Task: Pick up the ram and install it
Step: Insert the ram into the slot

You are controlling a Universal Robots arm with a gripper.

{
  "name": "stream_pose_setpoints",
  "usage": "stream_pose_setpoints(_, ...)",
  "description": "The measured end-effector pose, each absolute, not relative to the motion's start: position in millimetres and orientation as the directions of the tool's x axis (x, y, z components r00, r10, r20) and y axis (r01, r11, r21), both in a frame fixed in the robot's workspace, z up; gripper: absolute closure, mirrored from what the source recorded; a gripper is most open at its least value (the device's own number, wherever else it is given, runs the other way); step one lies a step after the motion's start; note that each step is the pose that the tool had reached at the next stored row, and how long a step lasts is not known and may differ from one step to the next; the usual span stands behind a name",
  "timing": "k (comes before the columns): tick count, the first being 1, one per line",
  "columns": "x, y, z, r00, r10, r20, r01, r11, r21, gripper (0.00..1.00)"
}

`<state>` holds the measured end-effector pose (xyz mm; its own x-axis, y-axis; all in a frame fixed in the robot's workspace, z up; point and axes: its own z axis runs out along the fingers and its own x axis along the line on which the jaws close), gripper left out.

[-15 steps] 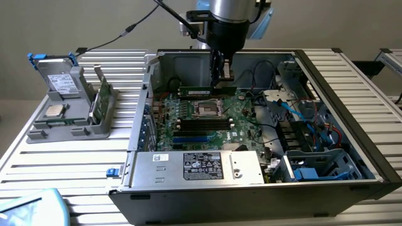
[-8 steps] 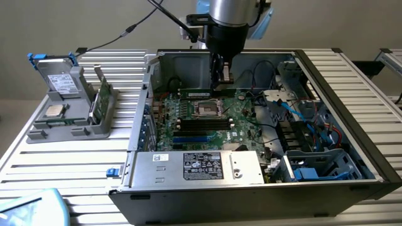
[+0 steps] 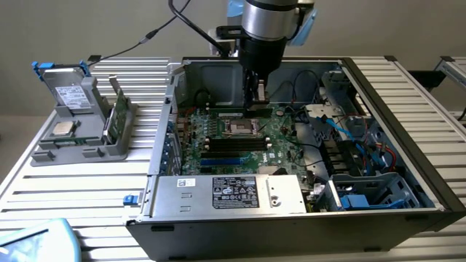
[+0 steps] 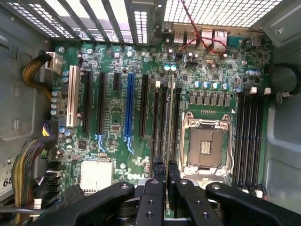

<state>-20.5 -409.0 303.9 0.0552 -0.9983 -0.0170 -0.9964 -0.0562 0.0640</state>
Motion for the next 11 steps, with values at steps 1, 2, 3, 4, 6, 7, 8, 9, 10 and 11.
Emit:
stream_pose_setpoints(1, -20.5, -409.0, 302.1, 0.055, -0.998, -0.017, -0.996, -0.056, 0.064, 0.86)
stream_pose_setpoints(2, -20.5, -409.0, 300.3, 0.055, -0.998, -0.017, -0.996, -0.056, 0.064, 0.86)
stream_pose_setpoints(3, -20.5, -409.0, 298.5, 0.055, -0.998, -0.017, -0.996, -0.056, 0.064, 0.86)
stream_pose_setpoints(4, -20.5, -409.0, 296.7, 0.055, -0.998, -0.017, -0.996, -0.056, 0.064, 0.86)
stream_pose_setpoints(6, -20.5, -409.0, 293.0, 0.055, -0.998, -0.017, -0.996, -0.056, 0.064, 0.86)
stream_pose_setpoints(7, -20.5, -409.0, 291.2, 0.055, -0.998, -0.017, -0.996, -0.056, 0.064, 0.86)
stream_pose_setpoints(8, -20.5, -409.0, 289.4, 0.055, -0.998, -0.017, -0.996, -0.056, 0.064, 0.86)
stream_pose_setpoints(9, -20.5, -409.0, 287.6, 0.055, -0.998, -0.017, -0.996, -0.056, 0.064, 0.86)
stream_pose_setpoints(10, -20.5, -409.0, 285.8, 0.055, -0.998, -0.017, -0.996, -0.056, 0.064, 0.86)
stream_pose_setpoints(11, -20.5, -409.0, 283.9, 0.055, -0.998, -0.017, -0.996, -0.056, 0.064, 0.86)
